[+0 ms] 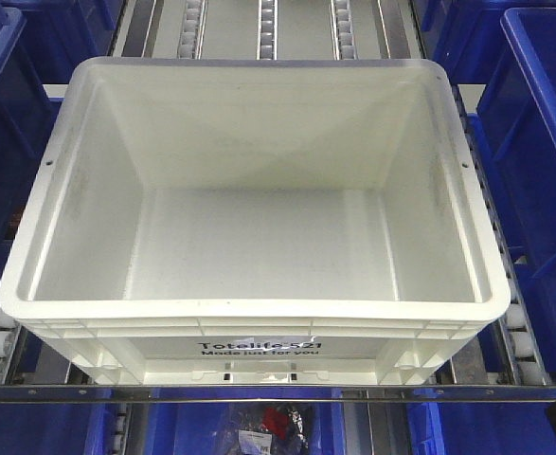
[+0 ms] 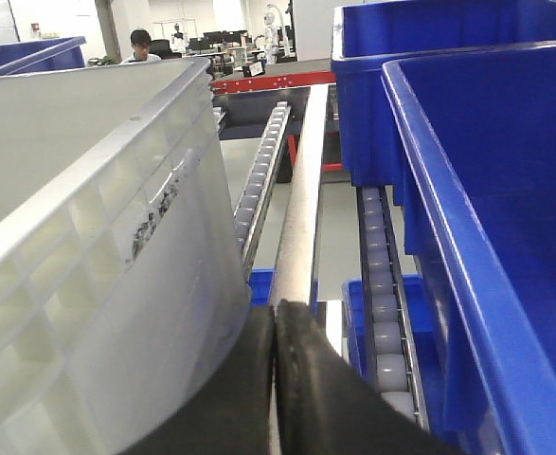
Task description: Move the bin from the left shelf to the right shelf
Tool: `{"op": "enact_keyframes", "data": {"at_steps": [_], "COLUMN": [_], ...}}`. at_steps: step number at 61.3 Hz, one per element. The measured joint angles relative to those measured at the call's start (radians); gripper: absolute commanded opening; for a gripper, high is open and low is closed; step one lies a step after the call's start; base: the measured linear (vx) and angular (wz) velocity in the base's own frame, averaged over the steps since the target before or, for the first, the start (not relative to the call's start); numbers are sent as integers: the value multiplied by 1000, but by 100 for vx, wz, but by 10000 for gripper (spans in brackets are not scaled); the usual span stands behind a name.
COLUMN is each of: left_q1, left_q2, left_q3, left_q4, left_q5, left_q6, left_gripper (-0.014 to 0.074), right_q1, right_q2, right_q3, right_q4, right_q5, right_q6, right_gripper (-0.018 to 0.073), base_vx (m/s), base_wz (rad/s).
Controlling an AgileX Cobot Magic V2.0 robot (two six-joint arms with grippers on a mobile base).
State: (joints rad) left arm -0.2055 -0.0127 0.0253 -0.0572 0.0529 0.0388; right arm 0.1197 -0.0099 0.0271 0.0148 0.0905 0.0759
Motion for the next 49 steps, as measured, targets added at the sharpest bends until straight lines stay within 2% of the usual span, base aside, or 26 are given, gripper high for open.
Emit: {"op": "enact_keyframes", "data": {"at_steps": [49], "left_q1": [0], "left_q2": [0], "left_q3": [0], "left_q4": [0], "left_q5": [0], "left_q6": [0], "left_gripper": [-8], "right_q1": [0], "right_q2": [0], "right_q3": [0], "right_q4": [0], "right_q5": [0], "right_q6": [0], "right_gripper": [-8], "base_vx": [0], "base_wz": [0]}}
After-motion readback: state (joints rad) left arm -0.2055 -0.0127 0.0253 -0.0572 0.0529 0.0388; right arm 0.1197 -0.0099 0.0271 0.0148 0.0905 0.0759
